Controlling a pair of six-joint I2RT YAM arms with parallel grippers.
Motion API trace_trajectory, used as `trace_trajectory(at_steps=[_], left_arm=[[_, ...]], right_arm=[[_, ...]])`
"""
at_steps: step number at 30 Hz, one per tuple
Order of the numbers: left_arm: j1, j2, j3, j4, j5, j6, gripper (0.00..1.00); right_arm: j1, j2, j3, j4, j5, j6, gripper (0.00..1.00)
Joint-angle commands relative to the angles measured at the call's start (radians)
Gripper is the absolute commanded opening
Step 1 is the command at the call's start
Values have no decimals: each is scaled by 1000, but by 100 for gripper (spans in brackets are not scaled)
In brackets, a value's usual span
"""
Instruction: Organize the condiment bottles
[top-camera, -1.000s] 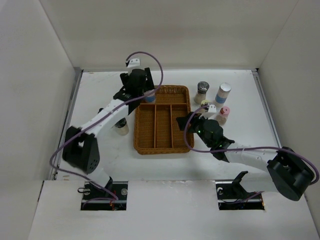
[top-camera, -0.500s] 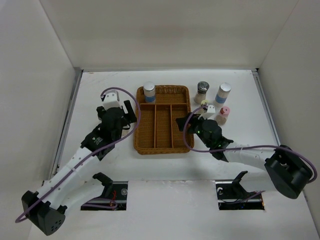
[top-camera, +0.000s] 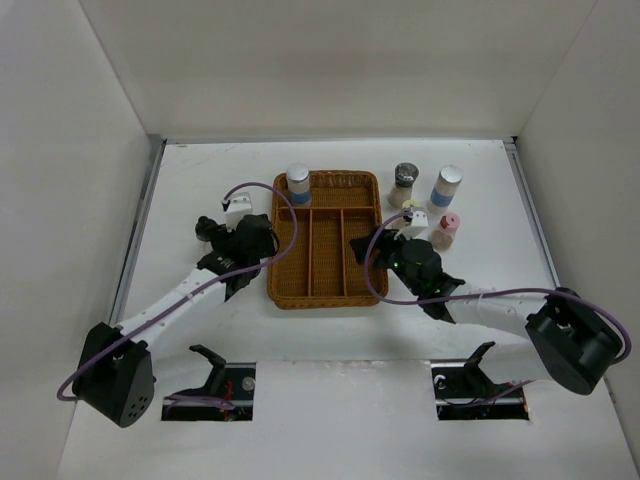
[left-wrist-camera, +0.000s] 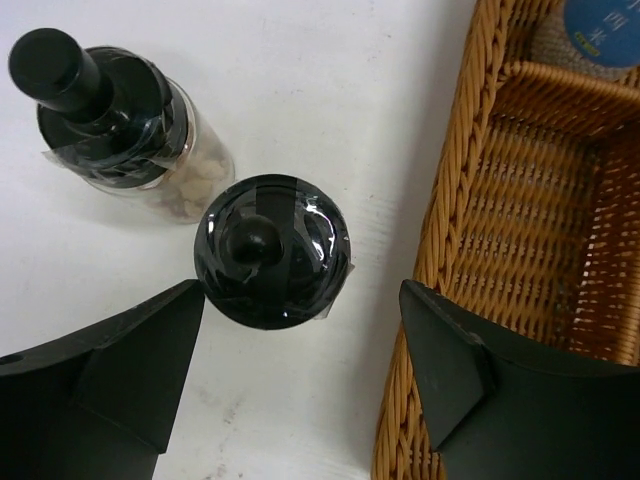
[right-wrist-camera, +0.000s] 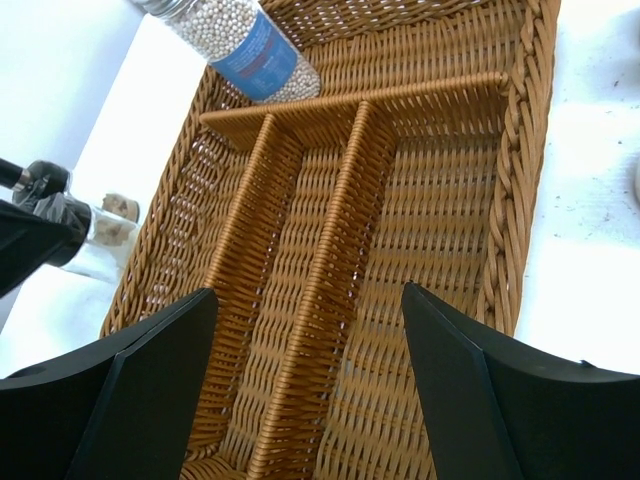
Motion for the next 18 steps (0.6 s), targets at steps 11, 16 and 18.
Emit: trace_trajectory(at_steps=[11,16,18], left_arm=[[67,60,-19,155,-12,-11,73],[76,100,-19,197,-5,0,66],[76,108,-10,188,-8,1,58]], right_arm=[[-3,7,36,45,-23,0,82],[-3,8,41,35,-28,-3,82],[-3,7,35,45,-23,1,82]])
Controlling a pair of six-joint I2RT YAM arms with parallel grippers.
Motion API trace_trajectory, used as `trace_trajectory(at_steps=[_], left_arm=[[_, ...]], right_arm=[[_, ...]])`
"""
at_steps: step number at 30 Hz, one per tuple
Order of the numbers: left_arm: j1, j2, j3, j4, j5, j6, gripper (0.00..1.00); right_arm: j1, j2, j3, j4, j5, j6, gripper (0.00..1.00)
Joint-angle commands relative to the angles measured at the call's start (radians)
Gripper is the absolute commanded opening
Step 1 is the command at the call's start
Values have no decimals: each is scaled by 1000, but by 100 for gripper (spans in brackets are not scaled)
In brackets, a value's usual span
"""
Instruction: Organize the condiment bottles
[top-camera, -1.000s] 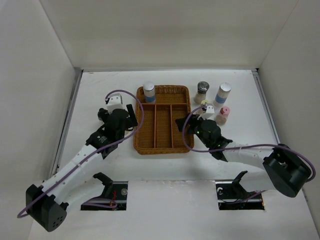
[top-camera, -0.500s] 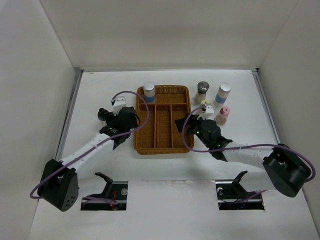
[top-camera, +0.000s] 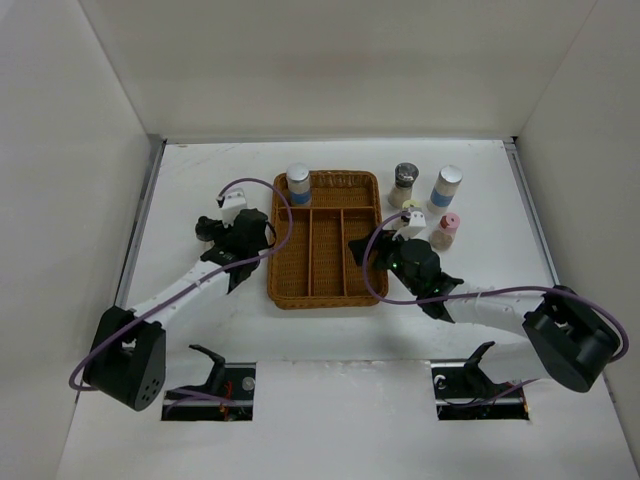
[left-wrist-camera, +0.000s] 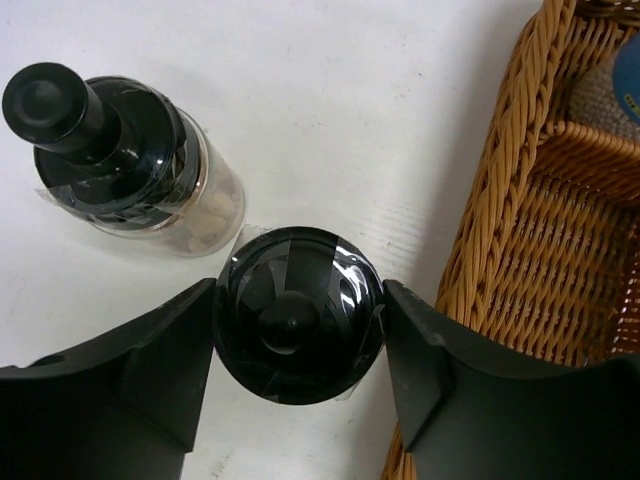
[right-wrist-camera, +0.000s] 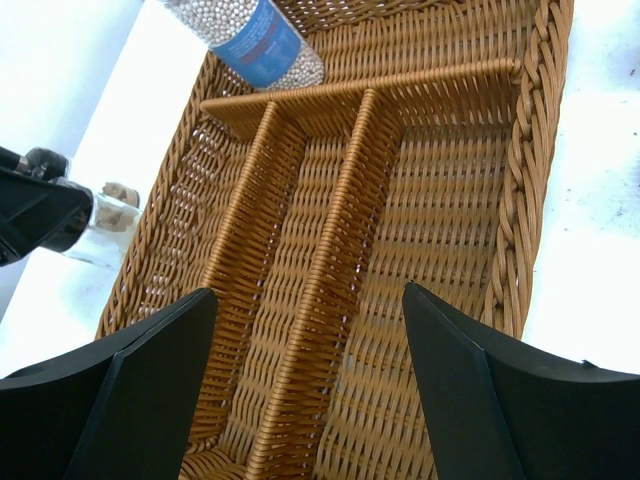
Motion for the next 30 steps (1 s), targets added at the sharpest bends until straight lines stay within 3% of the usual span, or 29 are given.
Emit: trace_trajectory(at_steps=[1,4,12,18,30], left_arm=[[4,-4,5,47,-8,5,53],[-4,-75,14,41,-17,10,44],[-74,-207,185,-9,-33,27,42],[-167,-89,264,62,-8,31,42],[-167,183,347,179,70,39,42]], right_arm=[[-6,-4,31,41,-9,6,82],[-3,-12,36,36,-11,2,82],[-3,-7,35,41,-9,3,82],[-3,-13,36,36,-12,6,82],[-3,-2,38,32,-28,18,82]])
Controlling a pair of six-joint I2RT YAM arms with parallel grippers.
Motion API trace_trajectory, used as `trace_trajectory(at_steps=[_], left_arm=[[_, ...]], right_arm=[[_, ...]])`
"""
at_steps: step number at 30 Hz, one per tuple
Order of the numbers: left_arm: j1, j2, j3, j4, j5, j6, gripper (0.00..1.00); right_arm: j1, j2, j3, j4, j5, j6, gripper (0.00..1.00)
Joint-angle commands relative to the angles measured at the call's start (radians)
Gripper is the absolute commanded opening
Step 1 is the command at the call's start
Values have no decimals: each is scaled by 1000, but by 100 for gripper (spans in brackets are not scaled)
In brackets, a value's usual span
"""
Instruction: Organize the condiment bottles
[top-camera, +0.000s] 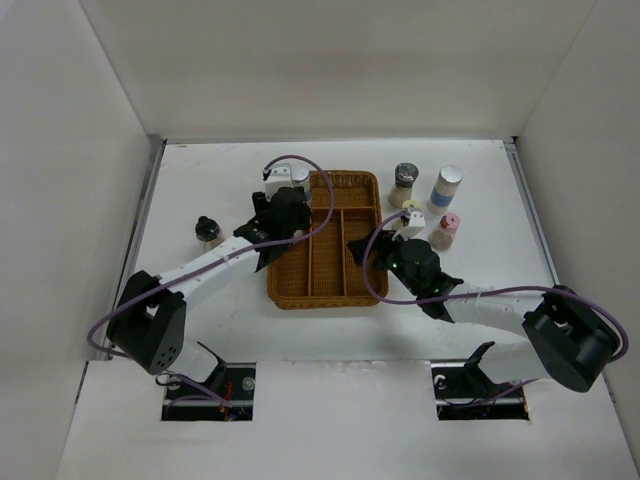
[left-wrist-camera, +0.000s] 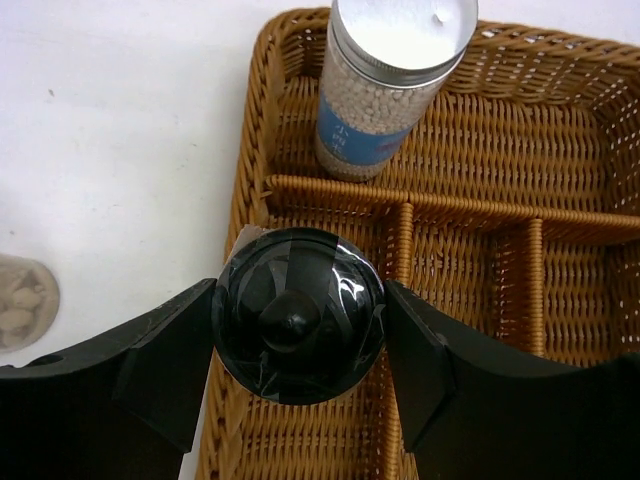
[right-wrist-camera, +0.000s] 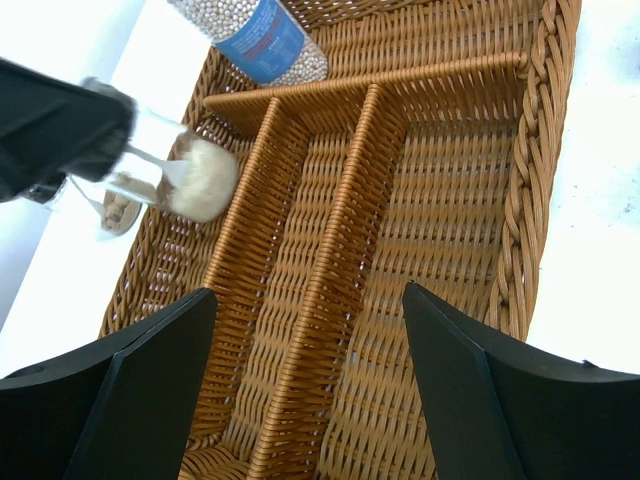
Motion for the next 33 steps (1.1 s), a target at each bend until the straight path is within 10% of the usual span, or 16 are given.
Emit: trace_trajectory(at_steps=[1,18,33], left_arm=[[12,16,77,131,15,11,42],[4,-8,21,173,35,8,80],[237,-414,-177,-137,-148,-79,83]], right_arm=[[-3,-10,38,34,-15,7,82],[-8,9,38,40,-17,10,86],[-6,6,41,39,-21,8,88]])
